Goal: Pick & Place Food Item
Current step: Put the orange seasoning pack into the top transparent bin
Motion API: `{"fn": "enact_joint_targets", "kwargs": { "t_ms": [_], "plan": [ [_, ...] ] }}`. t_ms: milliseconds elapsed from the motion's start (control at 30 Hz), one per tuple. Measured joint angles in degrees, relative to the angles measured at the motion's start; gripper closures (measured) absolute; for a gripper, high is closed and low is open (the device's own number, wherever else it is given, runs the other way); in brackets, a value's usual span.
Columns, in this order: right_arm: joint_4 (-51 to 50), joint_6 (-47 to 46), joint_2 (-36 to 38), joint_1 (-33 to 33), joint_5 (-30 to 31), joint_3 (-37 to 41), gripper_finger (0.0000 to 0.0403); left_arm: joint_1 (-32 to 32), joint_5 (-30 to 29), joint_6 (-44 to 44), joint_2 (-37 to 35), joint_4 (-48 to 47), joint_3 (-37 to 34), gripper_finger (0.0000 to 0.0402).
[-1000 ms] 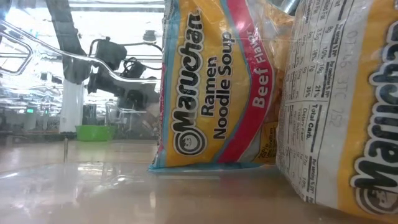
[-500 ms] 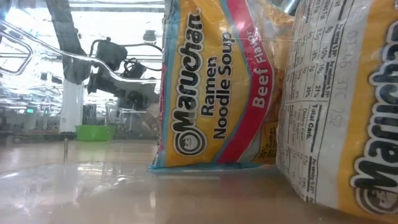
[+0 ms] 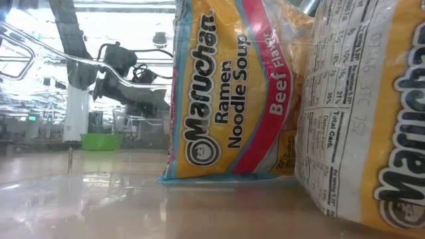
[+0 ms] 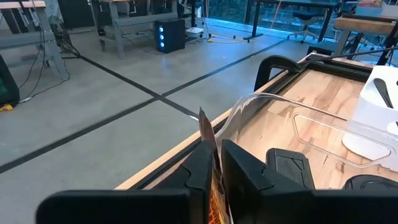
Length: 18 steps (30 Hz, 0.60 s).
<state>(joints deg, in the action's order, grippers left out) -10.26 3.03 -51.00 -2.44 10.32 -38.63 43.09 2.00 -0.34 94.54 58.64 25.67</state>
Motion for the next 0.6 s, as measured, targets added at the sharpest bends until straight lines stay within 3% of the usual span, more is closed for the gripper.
{"fn": "enact_joint_targets", "kwargs": {
  "t_ms": [600],
  "plan": [
    [0.0, 0.0, 0.0, 0.0, 0.0, 0.0, 0.0326, 0.0, 0.0, -1.5, -0.8, 0.1, 0.0, 0.0330]
  ]
}}
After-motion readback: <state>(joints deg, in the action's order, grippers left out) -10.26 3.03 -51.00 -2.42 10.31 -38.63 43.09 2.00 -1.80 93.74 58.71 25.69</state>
